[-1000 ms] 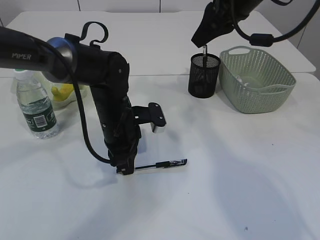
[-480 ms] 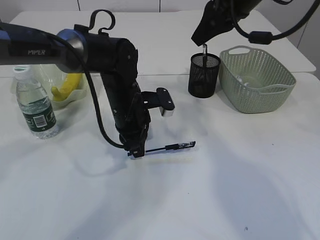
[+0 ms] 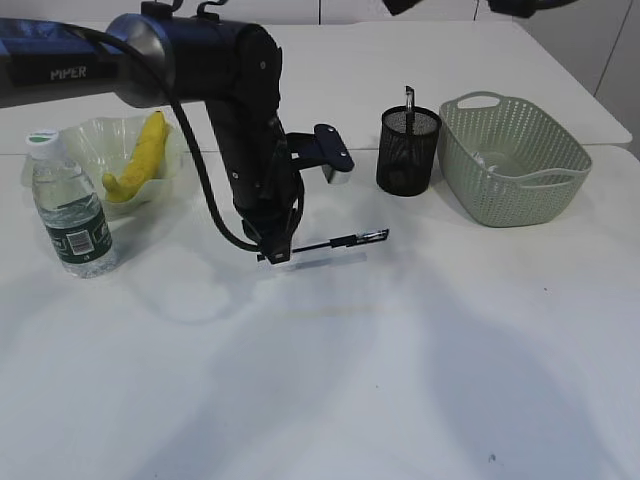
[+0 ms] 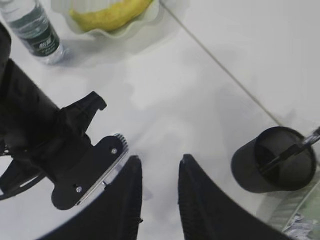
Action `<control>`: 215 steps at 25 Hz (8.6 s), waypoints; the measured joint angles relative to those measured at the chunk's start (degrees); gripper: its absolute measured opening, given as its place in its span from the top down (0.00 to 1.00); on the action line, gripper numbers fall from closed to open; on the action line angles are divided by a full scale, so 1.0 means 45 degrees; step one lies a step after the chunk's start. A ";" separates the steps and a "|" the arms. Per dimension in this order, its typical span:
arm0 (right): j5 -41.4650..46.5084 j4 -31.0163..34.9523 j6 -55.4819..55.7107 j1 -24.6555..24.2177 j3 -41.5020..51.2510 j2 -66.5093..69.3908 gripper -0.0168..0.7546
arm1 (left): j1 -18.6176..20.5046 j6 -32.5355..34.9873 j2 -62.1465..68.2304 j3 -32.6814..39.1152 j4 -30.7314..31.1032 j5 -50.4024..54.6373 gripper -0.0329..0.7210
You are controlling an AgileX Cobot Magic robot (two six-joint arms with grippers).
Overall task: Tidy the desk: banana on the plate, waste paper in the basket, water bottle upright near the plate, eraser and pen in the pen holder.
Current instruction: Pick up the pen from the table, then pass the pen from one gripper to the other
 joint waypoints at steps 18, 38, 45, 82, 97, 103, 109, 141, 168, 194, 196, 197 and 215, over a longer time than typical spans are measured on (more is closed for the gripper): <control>-0.0368 -0.0807 0.3478 -0.1268 -0.1353 0.0000 0.73 | 0.0000 -0.2500 0.0024 -0.1867 0.1940 0.0137 0.90; -0.1241 0.3639 0.0946 -0.2168 -0.1353 -0.0615 0.72 | 0.0000 -0.4606 -0.1528 -0.3839 0.3604 -0.0008 0.90; -0.2153 0.8905 -0.0387 -0.3702 -0.1382 -0.0864 0.72 | 0.0000 -0.5500 -0.2282 -0.3839 0.4410 -0.0691 0.90; 0.0094 1.6786 -0.4130 -0.3548 -0.1382 0.0832 0.72 | 0.0000 -0.7364 -0.6101 -0.3847 0.0190 -0.4080 0.90; 0.0094 1.6814 -0.3863 -0.2549 -0.1382 0.0832 0.44 | 0.0000 -0.7364 -0.6219 -0.3847 -0.1421 -0.4150 0.90; 0.0094 1.6814 -0.3863 -0.2549 -0.1382 0.0832 0.44 | 0.0000 -0.7341 -0.6219 -0.3847 -0.2121 -0.4173 0.90; 0.0094 1.6814 -0.3863 -0.2549 -0.2159 0.0832 0.44 | 0.0000 -0.7056 -0.6219 -0.3847 -0.2920 -0.4173 0.90; -0.0161 1.6884 -0.3594 -0.2517 -0.3018 0.0832 0.43 | -0.0726 -0.5087 -0.5904 -0.3847 -0.5688 -0.4167 0.90; 0.0229 1.6691 -0.3546 -0.2517 -0.3558 0.0832 0.73 | -0.0749 -0.4849 -0.5904 -0.3847 -0.5491 -0.4532 0.90; 0.0115 1.6730 -0.3611 -0.2517 -0.3558 0.0832 0.88 | -0.0749 -0.4849 -0.5904 -0.3847 -0.5306 -0.4671 0.90; 0.0094 1.6730 -0.3611 -0.2517 -0.3558 0.0832 0.88 | -0.0749 -0.4849 -0.5904 -0.3847 -0.5306 -0.4691 0.90; 0.0094 1.6730 -0.3611 -0.2517 -0.3558 0.0832 0.88 | -0.0749 -0.4849 -0.5904 -0.3847 -0.5306 -0.4691 0.90; -0.0069 1.6835 -0.3639 -0.2517 -0.3563 0.0832 0.88 | -0.0754 -0.4849 -0.5904 -0.3847 -0.5257 -0.4926 0.89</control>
